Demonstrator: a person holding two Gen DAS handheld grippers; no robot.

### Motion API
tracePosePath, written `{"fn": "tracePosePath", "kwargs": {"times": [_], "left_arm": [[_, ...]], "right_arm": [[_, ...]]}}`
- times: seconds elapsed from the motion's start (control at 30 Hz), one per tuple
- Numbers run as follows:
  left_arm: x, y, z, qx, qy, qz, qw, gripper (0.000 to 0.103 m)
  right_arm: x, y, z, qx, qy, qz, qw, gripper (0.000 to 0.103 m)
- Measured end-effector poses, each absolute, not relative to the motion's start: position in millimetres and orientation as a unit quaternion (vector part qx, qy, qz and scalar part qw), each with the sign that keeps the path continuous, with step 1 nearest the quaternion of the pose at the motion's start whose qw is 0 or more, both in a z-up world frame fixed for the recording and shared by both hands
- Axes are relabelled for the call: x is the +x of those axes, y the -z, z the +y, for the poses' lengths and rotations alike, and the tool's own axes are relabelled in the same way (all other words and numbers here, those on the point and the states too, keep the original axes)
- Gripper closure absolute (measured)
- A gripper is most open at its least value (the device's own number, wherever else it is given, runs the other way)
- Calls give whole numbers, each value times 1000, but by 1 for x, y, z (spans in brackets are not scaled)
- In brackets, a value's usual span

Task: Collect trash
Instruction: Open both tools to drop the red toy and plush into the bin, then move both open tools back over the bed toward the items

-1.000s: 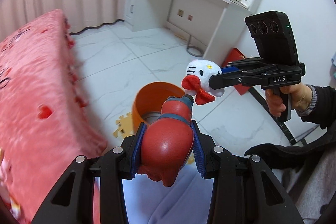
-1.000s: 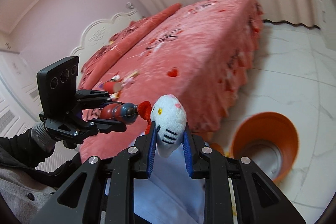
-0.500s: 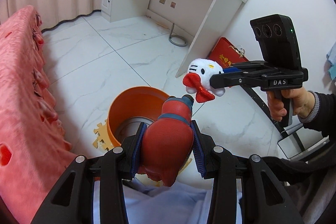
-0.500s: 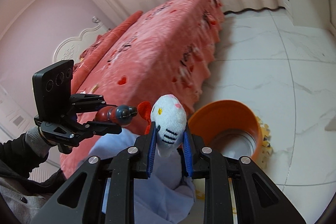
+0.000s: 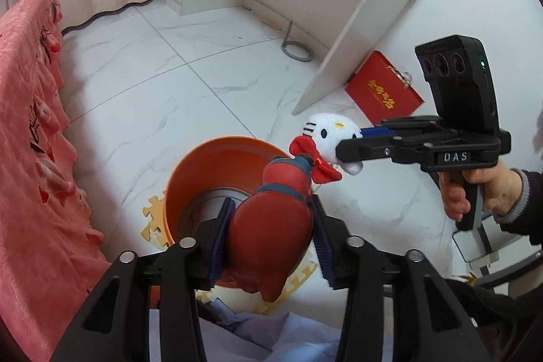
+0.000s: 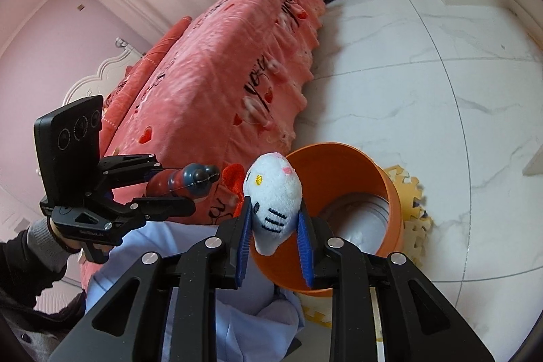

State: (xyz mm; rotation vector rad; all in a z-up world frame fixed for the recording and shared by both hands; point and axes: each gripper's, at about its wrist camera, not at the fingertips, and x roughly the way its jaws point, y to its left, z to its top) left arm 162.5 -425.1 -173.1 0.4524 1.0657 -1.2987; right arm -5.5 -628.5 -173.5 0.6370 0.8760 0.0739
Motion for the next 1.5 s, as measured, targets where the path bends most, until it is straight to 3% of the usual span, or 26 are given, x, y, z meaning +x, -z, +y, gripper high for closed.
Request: {"fn": "tracePosePath", "kwargs": {"times": [0.07, 0.2, 0.27, 0.57, 0.67, 0.77, 0.83, 0.93, 1.13, 1.17, 1.5], "left_arm": [[167, 176, -427, 195, 565, 470, 650, 42], [169, 179, -432, 194, 560, 473, 652, 39], [169, 181, -432, 193, 560, 477, 649, 39], [167, 176, -421, 197, 552, 480, 653, 39], [165, 166, -412, 191, 548, 471, 664, 27], [160, 154, -398, 190, 547, 459, 674, 25], [157, 146, -388, 196, 540, 452, 682, 24], [152, 131, -368, 188, 531, 441, 699, 15], [144, 110, -330, 184, 489, 429, 737, 12], [143, 106, -324, 182, 480, 427, 744, 8], [124, 74, -249, 144, 419, 406, 799, 8]], "right_arm": [[-1, 179, -631, 307, -33, 420, 853, 73], [3, 189, -632, 311, -30, 428, 848, 68], [4, 192, -631, 313, -27, 430, 847, 53], [3, 177, -613, 291, -41, 430, 853, 53], [2, 163, -604, 283, -51, 425, 858, 52], [0, 148, -591, 271, -59, 420, 864, 39], [0, 136, -580, 262, -67, 416, 868, 37], [-2, 117, -562, 251, -79, 404, 876, 24], [0, 82, -516, 201, -101, 388, 894, 15], [0, 77, -510, 192, -105, 386, 896, 15], [2, 37, -424, 99, -155, 358, 916, 12]]}}
